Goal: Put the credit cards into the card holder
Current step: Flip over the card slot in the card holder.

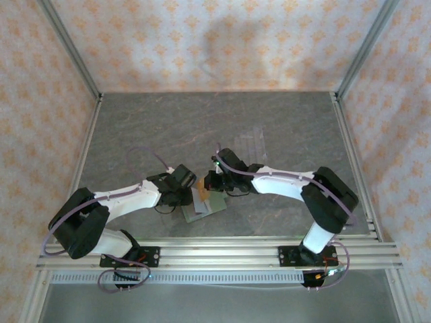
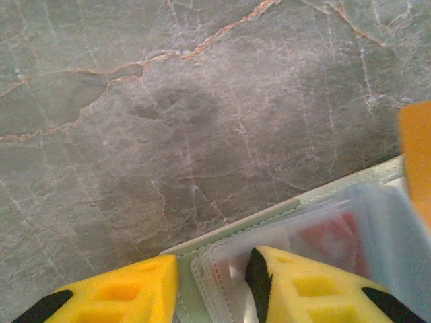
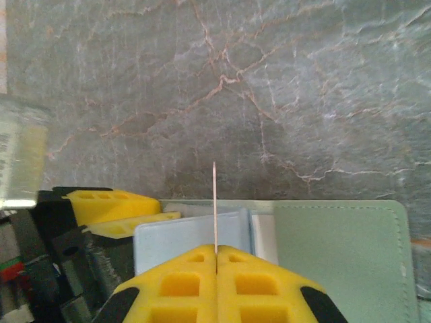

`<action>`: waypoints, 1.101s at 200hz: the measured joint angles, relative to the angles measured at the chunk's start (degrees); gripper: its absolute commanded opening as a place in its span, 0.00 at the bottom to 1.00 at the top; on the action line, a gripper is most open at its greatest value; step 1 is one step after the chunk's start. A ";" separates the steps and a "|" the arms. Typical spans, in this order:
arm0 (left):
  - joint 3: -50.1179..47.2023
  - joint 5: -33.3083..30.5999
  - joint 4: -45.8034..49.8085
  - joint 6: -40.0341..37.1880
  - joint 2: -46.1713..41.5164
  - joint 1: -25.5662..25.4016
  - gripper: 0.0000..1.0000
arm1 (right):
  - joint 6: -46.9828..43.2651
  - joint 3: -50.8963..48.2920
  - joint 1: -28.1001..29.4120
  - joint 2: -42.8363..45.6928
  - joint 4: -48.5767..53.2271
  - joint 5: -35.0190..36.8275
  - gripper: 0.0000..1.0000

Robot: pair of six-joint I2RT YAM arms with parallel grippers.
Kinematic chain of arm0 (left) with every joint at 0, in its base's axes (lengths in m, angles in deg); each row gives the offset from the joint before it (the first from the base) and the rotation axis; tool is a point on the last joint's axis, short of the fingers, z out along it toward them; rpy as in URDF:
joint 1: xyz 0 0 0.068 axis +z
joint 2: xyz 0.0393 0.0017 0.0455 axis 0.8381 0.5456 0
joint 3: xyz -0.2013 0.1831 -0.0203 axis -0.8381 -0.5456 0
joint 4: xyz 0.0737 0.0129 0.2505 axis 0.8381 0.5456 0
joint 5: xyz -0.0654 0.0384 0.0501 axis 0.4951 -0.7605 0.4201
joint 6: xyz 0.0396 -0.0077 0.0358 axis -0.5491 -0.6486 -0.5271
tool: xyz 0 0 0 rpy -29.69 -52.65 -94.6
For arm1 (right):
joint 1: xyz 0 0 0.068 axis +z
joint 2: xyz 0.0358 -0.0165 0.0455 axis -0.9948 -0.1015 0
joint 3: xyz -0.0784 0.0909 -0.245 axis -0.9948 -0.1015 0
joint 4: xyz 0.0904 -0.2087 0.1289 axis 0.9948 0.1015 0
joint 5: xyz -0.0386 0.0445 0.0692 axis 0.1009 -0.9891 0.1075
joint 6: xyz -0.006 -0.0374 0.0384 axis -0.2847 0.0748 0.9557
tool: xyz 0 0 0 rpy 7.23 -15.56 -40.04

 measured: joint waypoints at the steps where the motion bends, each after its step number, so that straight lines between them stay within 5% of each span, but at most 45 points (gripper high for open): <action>1: 0.02 0.00 0.02 0.00 0.00 0.00 0.39 | 0.04 -0.04 0.04 -0.11 -0.11 -0.07 0.00; 123: 1.66 -3.74 13.46 2.64 -9.90 -0.02 0.64 | 1.01 -0.24 0.17 -3.23 -1.70 -1.09 0.00; 220: 1.97 -1.68 7.30 0.35 -0.35 -0.02 0.49 | -0.17 1.16 0.13 -3.34 -0.81 -2.45 0.00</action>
